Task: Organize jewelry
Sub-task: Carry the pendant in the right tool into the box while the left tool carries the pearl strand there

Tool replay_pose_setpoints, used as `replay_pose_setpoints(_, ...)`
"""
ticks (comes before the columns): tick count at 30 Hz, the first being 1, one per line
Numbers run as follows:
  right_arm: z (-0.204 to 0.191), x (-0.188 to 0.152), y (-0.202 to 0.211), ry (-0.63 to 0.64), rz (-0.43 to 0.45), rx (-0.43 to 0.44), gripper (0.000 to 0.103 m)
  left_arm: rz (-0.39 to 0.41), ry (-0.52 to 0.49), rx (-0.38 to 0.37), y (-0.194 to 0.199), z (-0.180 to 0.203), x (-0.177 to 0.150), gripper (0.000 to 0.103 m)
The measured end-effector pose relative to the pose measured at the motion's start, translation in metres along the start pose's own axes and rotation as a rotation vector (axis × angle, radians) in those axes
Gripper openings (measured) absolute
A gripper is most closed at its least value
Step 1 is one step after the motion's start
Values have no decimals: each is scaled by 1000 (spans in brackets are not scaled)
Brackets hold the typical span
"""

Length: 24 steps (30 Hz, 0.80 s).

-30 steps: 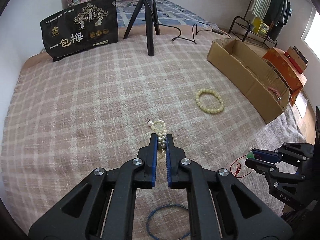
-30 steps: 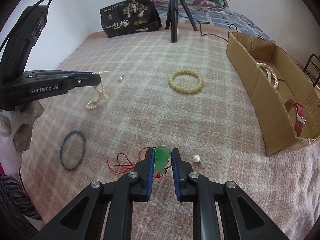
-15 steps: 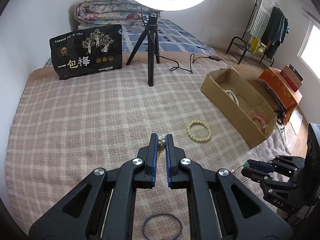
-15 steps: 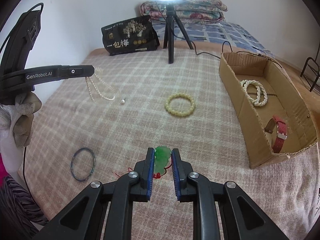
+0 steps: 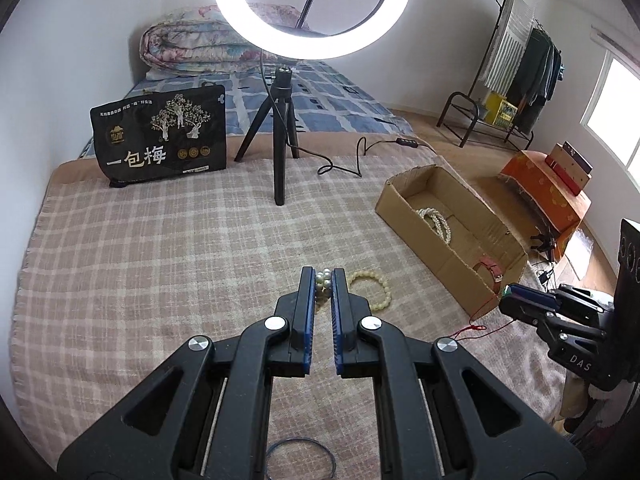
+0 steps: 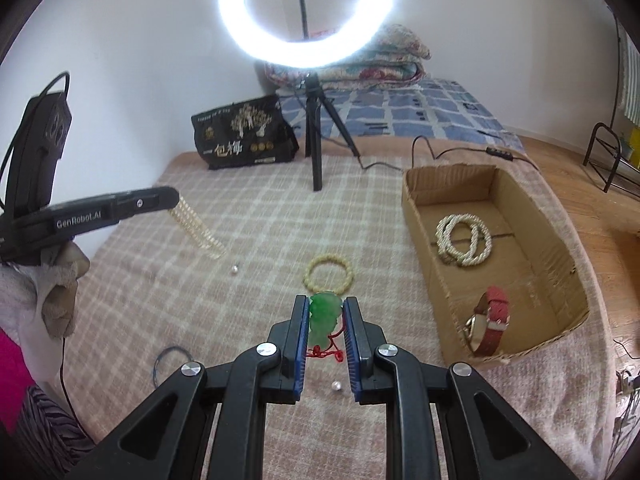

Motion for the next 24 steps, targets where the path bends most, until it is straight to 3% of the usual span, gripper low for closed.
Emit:
replay_pose_setpoints(10,38,33,23,-57,86,-55,16,19,-27,-21,1,19,13,5)
replay_pose_setpoints(24,113,46,31,-177,121,-160,16,50,-69,-73,-18,63,45,5)
Point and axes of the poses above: each gripper's, at about its wrist camera, not at the fingertips, and y roughly against the way its jaws point, z to its right, x to its top, the point moved 8 cm from there along -y, roughly the way its jaws point, and after that the axes turned 5 degrees about z, right-handed, at the moved point
